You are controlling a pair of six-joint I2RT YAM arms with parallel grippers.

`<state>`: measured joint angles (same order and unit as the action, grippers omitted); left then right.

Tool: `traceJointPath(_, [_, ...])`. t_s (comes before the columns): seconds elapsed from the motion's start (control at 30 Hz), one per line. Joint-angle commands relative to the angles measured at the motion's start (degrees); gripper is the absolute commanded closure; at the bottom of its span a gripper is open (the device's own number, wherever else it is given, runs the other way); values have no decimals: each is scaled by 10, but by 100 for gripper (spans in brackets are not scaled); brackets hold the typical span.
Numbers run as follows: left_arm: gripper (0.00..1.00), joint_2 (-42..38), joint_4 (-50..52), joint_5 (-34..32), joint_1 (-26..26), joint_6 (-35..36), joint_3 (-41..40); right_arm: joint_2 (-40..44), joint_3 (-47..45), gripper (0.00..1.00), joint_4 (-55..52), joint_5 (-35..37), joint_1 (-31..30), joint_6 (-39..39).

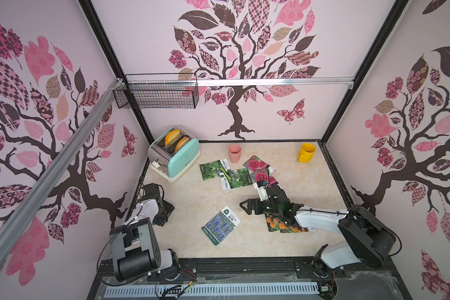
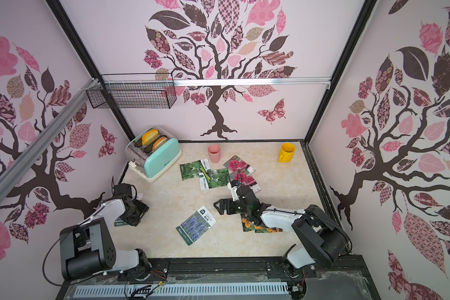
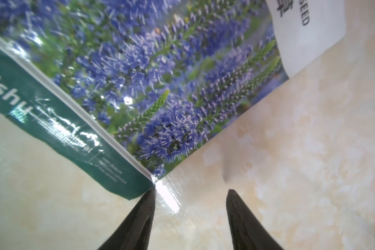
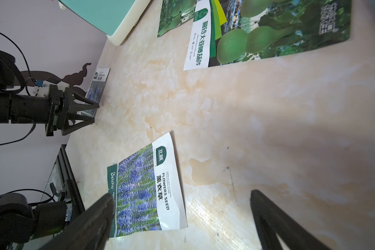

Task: Arrange the seed packets in a row
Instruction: Move the seed packet to the center of the board, then adjust the seed packet at the center of the board.

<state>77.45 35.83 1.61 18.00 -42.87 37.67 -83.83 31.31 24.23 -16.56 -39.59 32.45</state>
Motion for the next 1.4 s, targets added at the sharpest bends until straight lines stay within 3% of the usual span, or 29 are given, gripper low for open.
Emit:
traceJointPath(0.0, [43, -34, 15, 4, -22, 14, 15, 15, 3, 0, -31, 4, 3, -9])
traceJointPath(0.17, [40, -53, 40, 4, -97, 27, 64, 42, 11, 0, -110, 13, -15, -9])
traceJointPath(0.33, [40, -66, 34, 30, -122, 40, 66, 52, 21, 1, -177, 60, -95, -16])
traceJointPath(0.53, [39, -95, 73, 31, -126, 87, 84, -26, 65, 1, -236, 154, -204, -56])
traceJointPath(0.7, [39, -151, 84, 38, -126, 71, 87, -132, 131, 1, -273, 198, -248, -83])
traceJointPath(0.9, [40, -215, 93, 24, -111, 60, 96, -283, 265, 1, -282, 164, -250, -109])
traceJointPath(1.07, [40, -216, 86, 38, -84, 73, 73, -364, 401, 1, -281, 115, -229, -110])
traceJointPath(1.2, [41, -214, 80, 59, -104, 67, 45, -308, 373, 1, -223, 80, -179, -85])
traceJointPath(1.37, [42, -210, 68, 10, -245, -20, 29, -142, 239, 1, -148, 47, -85, -46])
